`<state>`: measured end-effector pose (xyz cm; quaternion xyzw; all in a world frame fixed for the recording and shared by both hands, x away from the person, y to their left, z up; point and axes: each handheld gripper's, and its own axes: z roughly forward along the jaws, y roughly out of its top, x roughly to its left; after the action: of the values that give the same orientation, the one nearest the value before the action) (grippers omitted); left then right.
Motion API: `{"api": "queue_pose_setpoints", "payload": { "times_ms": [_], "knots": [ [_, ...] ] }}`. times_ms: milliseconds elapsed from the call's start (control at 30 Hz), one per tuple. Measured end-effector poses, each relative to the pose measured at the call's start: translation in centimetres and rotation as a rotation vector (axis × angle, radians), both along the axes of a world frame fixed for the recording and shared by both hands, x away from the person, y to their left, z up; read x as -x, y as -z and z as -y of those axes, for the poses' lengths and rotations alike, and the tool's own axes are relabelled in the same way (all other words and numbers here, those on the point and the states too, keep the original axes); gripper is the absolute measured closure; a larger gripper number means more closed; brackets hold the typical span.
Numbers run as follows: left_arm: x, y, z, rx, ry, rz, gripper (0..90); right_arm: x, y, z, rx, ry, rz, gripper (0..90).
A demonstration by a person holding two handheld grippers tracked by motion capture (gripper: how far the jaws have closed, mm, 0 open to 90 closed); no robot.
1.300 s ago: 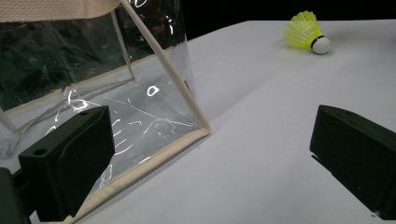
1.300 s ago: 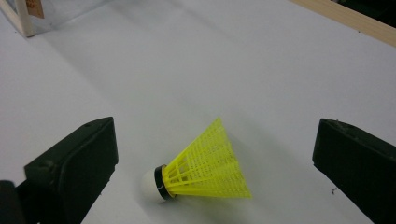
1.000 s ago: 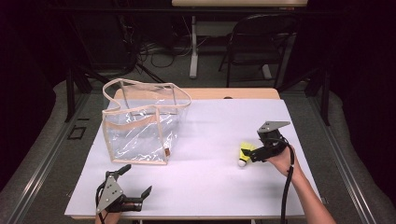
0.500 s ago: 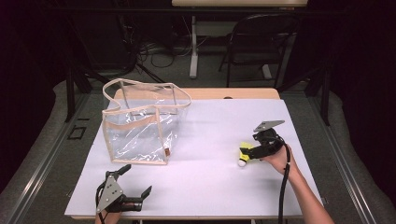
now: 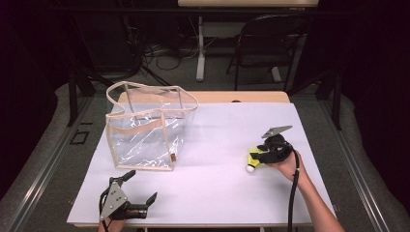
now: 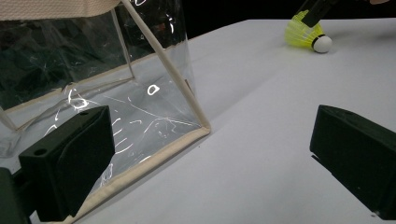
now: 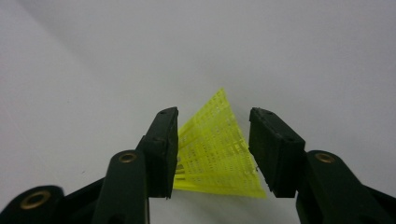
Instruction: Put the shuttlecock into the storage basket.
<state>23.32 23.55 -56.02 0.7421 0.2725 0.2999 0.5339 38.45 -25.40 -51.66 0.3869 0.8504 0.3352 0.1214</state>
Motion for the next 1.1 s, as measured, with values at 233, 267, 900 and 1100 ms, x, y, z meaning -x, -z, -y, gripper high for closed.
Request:
{"api": "queue_pose_setpoints", "payload": {
  "times_ms": [233, 267, 900, 1100],
  "knots": [
    [0.0, 0.0, 0.0, 0.0, -0.003, 0.0, 0.0, 0.1, -0.3, -0.1, -0.022, 0.002, 0.015, 69.2],
    [0.0, 0.0, 0.0, -0.001, -0.003, 0.001, 0.0, 0.1, -0.3, -0.1, -0.019, 0.003, 0.018, 71.0],
    [0.0, 0.0, 0.0, -0.001, -0.003, 0.0, 0.0, 1.0, -1.3, -0.4, -0.047, 0.025, 0.04, 90.0],
    [0.0, 0.0, 0.0, -0.001, -0.003, 0.001, 0.0, 1.7, -2.3, -1.1, -0.039, 0.01, 0.069, 90.0]
  ]
}}
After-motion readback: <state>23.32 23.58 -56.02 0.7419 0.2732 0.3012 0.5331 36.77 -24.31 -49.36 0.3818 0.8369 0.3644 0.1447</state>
